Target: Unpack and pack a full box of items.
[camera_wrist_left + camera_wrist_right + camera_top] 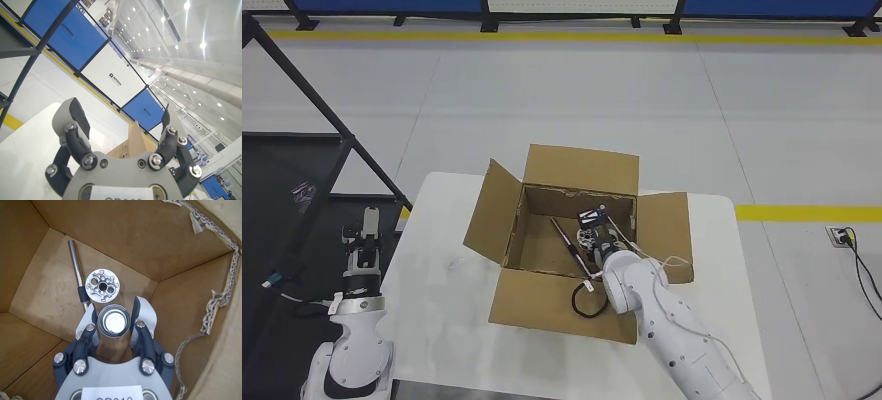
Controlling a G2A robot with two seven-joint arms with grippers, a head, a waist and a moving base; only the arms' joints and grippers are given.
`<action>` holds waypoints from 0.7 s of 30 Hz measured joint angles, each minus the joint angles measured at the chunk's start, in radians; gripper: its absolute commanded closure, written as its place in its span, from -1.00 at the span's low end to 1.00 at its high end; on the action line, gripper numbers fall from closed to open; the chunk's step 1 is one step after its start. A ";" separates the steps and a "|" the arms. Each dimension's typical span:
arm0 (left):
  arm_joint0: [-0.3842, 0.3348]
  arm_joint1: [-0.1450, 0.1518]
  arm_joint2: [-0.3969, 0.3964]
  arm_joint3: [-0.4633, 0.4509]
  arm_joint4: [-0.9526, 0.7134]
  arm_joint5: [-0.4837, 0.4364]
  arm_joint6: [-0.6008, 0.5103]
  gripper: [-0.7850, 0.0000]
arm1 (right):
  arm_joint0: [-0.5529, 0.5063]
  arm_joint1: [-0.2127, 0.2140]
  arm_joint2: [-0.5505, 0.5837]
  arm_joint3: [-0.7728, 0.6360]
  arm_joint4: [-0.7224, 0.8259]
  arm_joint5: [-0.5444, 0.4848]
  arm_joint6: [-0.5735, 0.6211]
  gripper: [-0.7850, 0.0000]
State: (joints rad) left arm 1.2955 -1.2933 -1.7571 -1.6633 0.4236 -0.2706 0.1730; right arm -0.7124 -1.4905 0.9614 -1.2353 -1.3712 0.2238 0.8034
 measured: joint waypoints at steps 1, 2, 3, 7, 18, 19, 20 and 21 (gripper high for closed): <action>0.000 0.000 0.000 0.000 0.000 0.000 0.000 -1.00 | -0.005 0.000 0.005 -0.008 -0.001 0.000 -0.002 -0.19; 0.000 0.000 0.000 0.000 0.000 0.000 0.000 -1.00 | -0.013 0.001 0.012 -0.024 -0.001 -0.001 -0.006 -0.27; 0.000 0.000 0.000 0.000 0.000 0.000 0.000 -1.00 | -0.021 0.003 0.020 -0.041 0.003 -0.005 -0.009 -0.36; 0.000 0.000 0.000 0.000 0.000 0.000 0.000 -1.00 | -0.071 0.014 0.076 -0.148 0.037 -0.044 -0.006 -0.71; 0.023 0.010 0.087 -0.016 0.103 -0.133 -0.189 -1.00 | -0.267 0.053 0.290 -0.540 0.183 -0.143 0.023 -1.00; 0.022 0.011 0.094 -0.016 0.106 -0.140 -0.203 -1.00 | -0.276 0.054 0.301 -0.555 0.201 -0.147 0.022 -1.00; 0.018 0.011 0.104 -0.015 0.113 -0.147 -0.216 -1.00 | -0.284 0.056 0.316 -0.569 0.220 -0.148 0.022 -1.00; 0.016 0.011 0.113 -0.014 0.116 -0.151 -0.222 -1.00 | -0.288 0.059 0.321 -0.575 0.219 -0.136 0.022 -1.00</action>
State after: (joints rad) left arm 1.3113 -1.2823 -1.6438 -1.6776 0.5401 -0.4212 -0.0490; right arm -1.0008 -1.4318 1.2824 -1.8103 -1.1521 0.0876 0.8251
